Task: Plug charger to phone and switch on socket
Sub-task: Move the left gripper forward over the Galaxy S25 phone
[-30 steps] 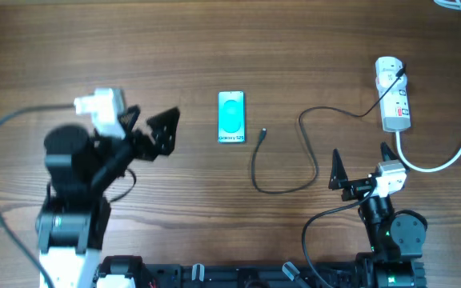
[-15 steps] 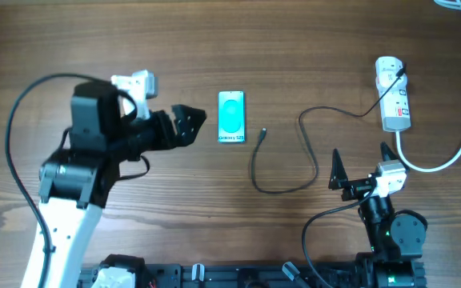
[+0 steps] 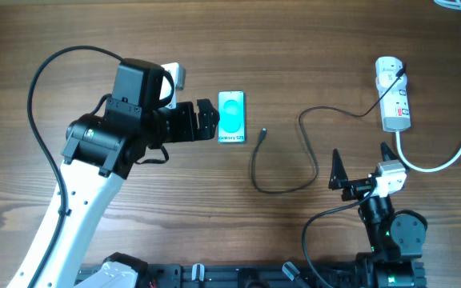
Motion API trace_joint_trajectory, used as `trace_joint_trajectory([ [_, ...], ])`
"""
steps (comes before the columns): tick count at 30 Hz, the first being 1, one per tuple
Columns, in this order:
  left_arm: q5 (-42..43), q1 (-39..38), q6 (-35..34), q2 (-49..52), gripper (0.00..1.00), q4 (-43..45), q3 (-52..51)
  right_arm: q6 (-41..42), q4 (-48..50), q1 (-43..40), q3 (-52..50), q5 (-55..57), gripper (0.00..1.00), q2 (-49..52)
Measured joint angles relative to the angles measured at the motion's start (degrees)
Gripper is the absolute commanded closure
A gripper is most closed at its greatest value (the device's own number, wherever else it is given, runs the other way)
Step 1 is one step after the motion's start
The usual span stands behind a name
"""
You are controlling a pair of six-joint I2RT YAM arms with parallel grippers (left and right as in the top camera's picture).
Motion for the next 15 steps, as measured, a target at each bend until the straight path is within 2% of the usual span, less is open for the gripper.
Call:
trace_joint_trajectory([
  [15, 0.0, 0.0, 0.0, 0.0, 0.00, 0.2, 0.0, 0.0, 0.0, 0.0, 0.0, 0.0, 0.00, 0.0],
])
